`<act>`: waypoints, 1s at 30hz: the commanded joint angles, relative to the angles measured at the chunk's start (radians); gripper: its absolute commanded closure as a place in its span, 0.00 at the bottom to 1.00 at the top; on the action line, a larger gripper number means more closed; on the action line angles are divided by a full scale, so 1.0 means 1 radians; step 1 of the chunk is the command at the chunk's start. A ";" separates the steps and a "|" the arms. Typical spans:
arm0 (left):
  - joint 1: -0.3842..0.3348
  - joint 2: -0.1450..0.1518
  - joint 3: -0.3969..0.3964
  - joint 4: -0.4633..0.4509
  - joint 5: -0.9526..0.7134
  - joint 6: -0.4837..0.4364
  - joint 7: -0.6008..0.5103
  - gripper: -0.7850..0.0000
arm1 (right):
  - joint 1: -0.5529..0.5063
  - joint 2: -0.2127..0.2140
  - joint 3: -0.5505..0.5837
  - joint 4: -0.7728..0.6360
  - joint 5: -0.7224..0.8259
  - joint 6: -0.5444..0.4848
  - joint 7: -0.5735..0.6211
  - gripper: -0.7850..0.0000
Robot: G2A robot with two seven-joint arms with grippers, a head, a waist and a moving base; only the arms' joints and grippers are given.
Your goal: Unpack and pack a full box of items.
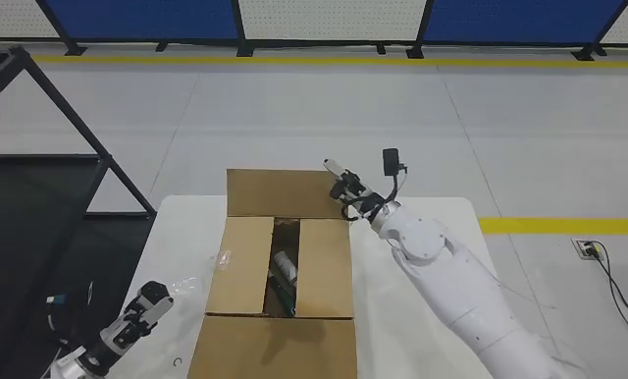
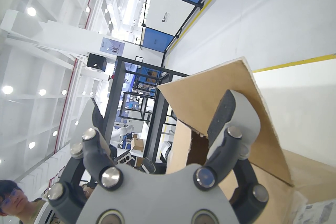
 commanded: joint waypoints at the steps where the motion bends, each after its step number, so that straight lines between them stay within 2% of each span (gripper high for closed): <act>1: 0.007 0.000 -0.005 -0.001 0.002 0.003 0.010 0.00 | 0.028 -0.019 -0.021 0.056 0.000 0.014 0.008 0.00; 8: 0.012 -0.001 -0.007 -0.003 0.004 0.005 0.017 0.00 | 0.087 -0.074 -0.074 0.203 -0.013 0.055 0.061 0.00; 17: 0.012 -0.001 -0.007 -0.003 0.004 0.005 0.017 0.00 | 0.126 -0.121 -0.092 0.311 -0.041 0.085 0.073 0.00; 21: 0.012 -0.001 -0.007 -0.003 0.004 0.005 0.017 0.00 | 0.133 -0.132 -0.080 0.335 -0.039 0.063 0.061 0.00; 25: 0.012 -0.001 -0.007 -0.003 0.004 0.005 0.017 0.00 | 0.130 -0.135 -0.050 0.326 -0.011 -0.005 0.075 0.00; 30: 0.010 -0.002 -0.008 -0.008 0.017 0.019 0.032 0.00 | 0.107 -0.121 -0.006 0.249 0.036 -0.082 0.234 0.00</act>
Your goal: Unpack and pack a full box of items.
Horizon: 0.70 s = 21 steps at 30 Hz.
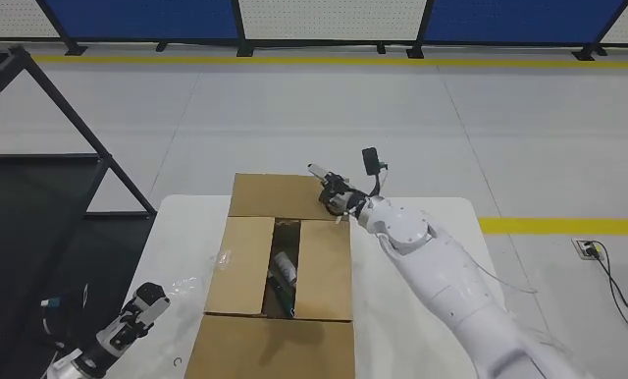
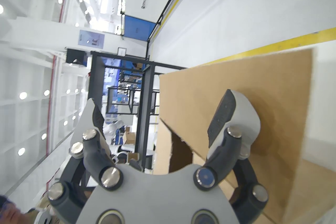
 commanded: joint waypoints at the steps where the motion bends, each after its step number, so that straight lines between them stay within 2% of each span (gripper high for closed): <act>1: -0.003 0.000 -0.003 0.001 0.016 0.007 0.014 0.00 | -0.013 0.009 0.017 -0.037 0.011 -0.009 0.077 0.00; 5: -0.021 0.000 -0.007 0.022 0.041 0.003 0.026 0.00 | -0.057 0.030 0.032 -0.154 -0.012 0.043 0.214 0.00; 13: -0.049 0.006 -0.024 0.060 0.084 -0.024 0.019 0.00 | -0.180 0.076 0.093 -0.423 -0.052 0.230 0.317 0.00; 21: -0.049 0.006 -0.026 0.062 0.088 -0.023 0.014 0.00 | -0.184 0.076 0.092 -0.425 -0.053 0.229 0.316 0.00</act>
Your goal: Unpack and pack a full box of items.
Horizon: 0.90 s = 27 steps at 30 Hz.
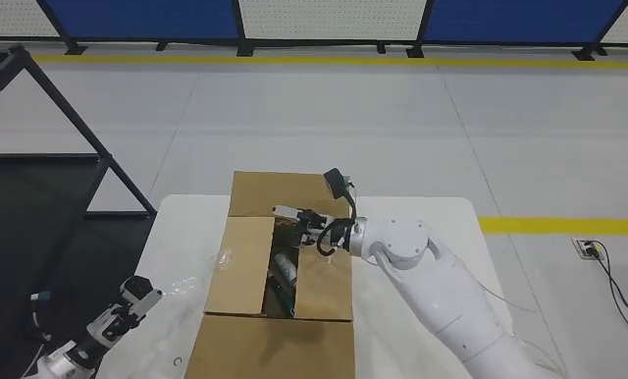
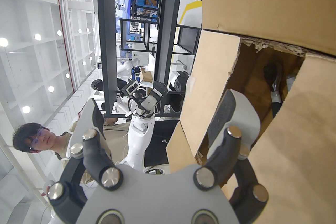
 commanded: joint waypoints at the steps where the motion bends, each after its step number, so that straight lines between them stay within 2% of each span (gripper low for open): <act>1: 0.000 0.000 0.001 -0.001 0.001 0.003 0.002 0.00 | -0.014 0.000 -0.003 -0.011 -0.004 -0.004 -0.005 0.00; 8: 0.012 0.000 0.061 -0.040 0.058 -0.018 -0.047 0.00 | 0.001 -0.015 -0.061 -0.013 -0.066 0.078 0.048 0.00; 13: 0.006 0.000 0.108 -0.041 0.095 -0.040 -0.073 0.00 | 0.018 -0.032 -0.078 0.026 -0.053 0.073 0.049 0.00; 27: -0.039 0.007 0.197 -0.024 0.043 -0.073 -0.168 0.00 | 0.071 -0.079 -0.125 0.138 -0.044 0.068 0.067 0.00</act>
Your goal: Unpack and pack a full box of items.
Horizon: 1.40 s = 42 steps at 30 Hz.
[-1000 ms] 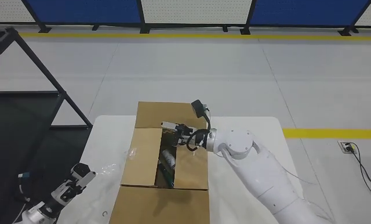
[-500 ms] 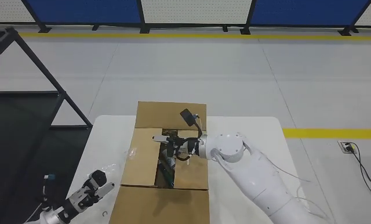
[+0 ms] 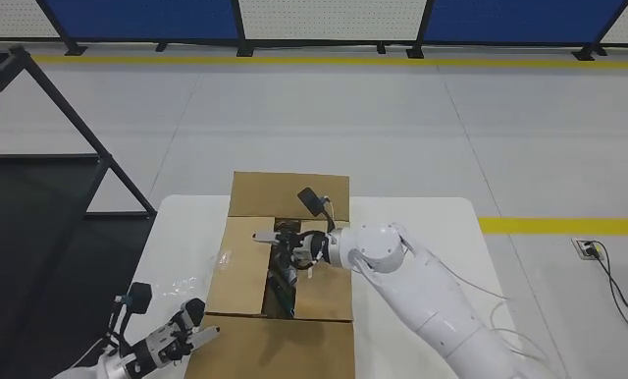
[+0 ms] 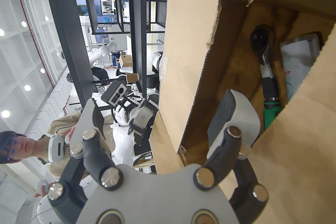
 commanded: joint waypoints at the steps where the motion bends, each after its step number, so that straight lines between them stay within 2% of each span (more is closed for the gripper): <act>1: -0.002 0.001 0.007 0.000 0.003 -0.003 -0.001 0.00 | 0.008 -0.006 -0.005 0.013 0.003 -0.005 0.011 0.00; 11: 0.003 0.006 0.009 0.000 -0.047 -0.010 0.005 0.00 | 0.049 -0.047 -0.033 0.080 0.034 -0.052 0.058 0.00; 21: 0.050 0.013 -0.110 0.021 -0.142 -0.010 0.102 0.00 | 0.088 -0.097 -0.038 0.110 0.112 -0.175 0.053 0.00; 29: 0.080 0.013 -0.167 0.035 -0.185 -0.008 0.159 0.00 | 0.115 -0.144 -0.051 0.138 0.168 -0.242 0.020 0.00; 38: 0.121 0.007 -0.223 0.025 -0.215 0.031 0.251 0.00 | 0.136 -0.232 -0.114 0.214 0.220 -0.284 -0.057 0.00; 42: 0.146 0.002 -0.249 -0.014 -0.148 0.051 0.306 0.00 | 0.150 -0.277 -0.144 0.264 0.225 -0.309 -0.087 0.00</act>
